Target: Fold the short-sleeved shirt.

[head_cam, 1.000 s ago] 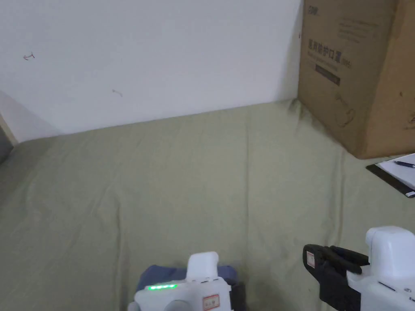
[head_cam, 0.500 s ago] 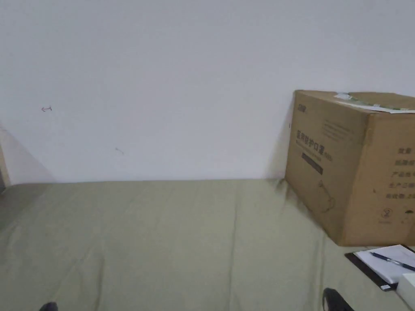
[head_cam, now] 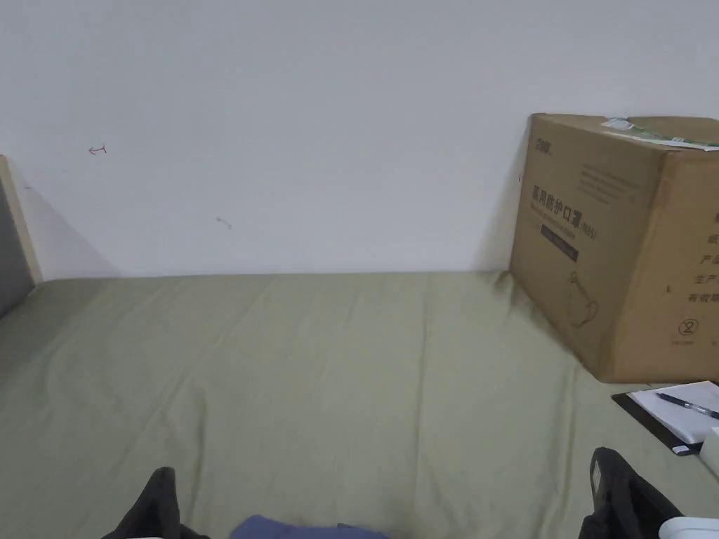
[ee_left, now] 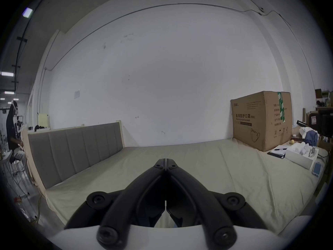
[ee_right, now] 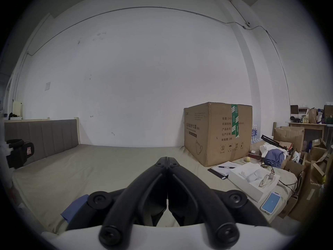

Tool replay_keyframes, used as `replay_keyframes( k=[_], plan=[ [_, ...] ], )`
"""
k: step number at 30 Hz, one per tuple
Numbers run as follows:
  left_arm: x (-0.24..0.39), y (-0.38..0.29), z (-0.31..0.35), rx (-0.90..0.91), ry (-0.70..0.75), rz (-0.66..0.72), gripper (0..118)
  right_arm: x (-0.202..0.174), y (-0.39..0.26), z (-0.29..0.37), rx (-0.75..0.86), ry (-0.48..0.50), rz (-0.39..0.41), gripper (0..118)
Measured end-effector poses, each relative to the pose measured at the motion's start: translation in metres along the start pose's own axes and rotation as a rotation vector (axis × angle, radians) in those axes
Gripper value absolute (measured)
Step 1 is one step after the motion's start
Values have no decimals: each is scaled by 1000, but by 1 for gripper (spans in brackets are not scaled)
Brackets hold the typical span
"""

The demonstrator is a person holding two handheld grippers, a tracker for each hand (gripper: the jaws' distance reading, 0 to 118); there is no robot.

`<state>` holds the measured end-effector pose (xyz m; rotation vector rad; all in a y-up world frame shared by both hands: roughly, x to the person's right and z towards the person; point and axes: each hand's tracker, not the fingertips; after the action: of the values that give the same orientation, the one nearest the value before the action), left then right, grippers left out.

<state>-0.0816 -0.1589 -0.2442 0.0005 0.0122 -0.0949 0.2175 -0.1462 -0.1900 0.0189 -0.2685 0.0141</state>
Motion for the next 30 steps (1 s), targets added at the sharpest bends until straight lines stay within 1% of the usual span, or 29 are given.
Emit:
replay_keyframes(
  k=[3, 6, 7, 9, 10, 11, 13, 14, 16, 17, 18, 19, 20, 21, 22, 23, 24, 25, 26, 27, 28, 30],
  plan=[
    [-1, 2, 1, 11, -8, -8, 0, 2, 3, 0, -22, -9, -32, 0],
    [-10, 6, -2, 3, -6, 8, 0, 7, 17, 2, -50, 39, -71, 0],
    [-16, 5, -4, -1, -5, 11, 0, 7, 23, 2, -55, 71, -65, 0],
    [-27, 2, -7, -15, -16, 11, 0, 0, 30, -9, -101, 151, -7, 0],
    [-34, -1, -12, -57, -45, 16, 0, -7, 33, -18, -146, 191, 20, 1],
    [-39, -3, -16, -100, -71, 39, 0, -15, 32, -27, -197, 220, 41, 1],
    [-50, -11, -20, -155, -43, 112, 0, -37, 21, -53, -342, 277, 72, 1],
    [-56, -16, -22, -176, -31, 158, 0, -49, 9, -69, -439, 325, 73, 1],
    [-70, -26, -29, -236, -33, 248, 0, -73, -27, -104, -679, 457, 41, 1],
    [-76, -31, -32, -268, -27, 269, 0, -82, -46, -117, -784, 510, 16, 1],
    [-82, -38, -37, -301, -19, 292, 0, -92, -69, -130, -899, 530, -4, 1],
    [-89, -45, -43, -333, -14, 311, 0, -100, -93, -139, -992, 521, -21, 1],
    [-93, -51, -48, -361, -14, 323, 0, -105, -111, -144, -1061, 502, -18, 1],
    [-98, -58, -54, -390, -20, 338, 0, -111, -130, -149, -1135, 496, 16, 1],
    [-102, -65, -61, -421, -24, 349, 0, -116, -148, -152, -1198, 490, 66, 1],
    [-105, -71, -68, -456, -31, 363, 0, -120, -162, -151, -1247, 482, 104, 1],
    [-108, -77, -75, -492, -48, 391, 0, -121, -173, -149, -1264, 495, 132, 0],
    [-111, -83, -83, -526, -103, 436, 0, -120, -171, -146, -1186, 502, 133, 0],
    [-115, -89, -91, -549, -145, 485, 0, -119, -166, -146, -1161, 514, 137, 0],
    [-119, -95, -104, -593, -205, 540, 0, -119, -163, -146, -1187, 512, 137, 0],
    [-122, -102, -118, -643, -274, 602, 0, -117, -163, -150, -1204, 515, 120, 0],
    [-128, -120, -151, -799, -423, 713, 0, -110, -166, -157, -1248, 517, 45, 0]
  ],
)
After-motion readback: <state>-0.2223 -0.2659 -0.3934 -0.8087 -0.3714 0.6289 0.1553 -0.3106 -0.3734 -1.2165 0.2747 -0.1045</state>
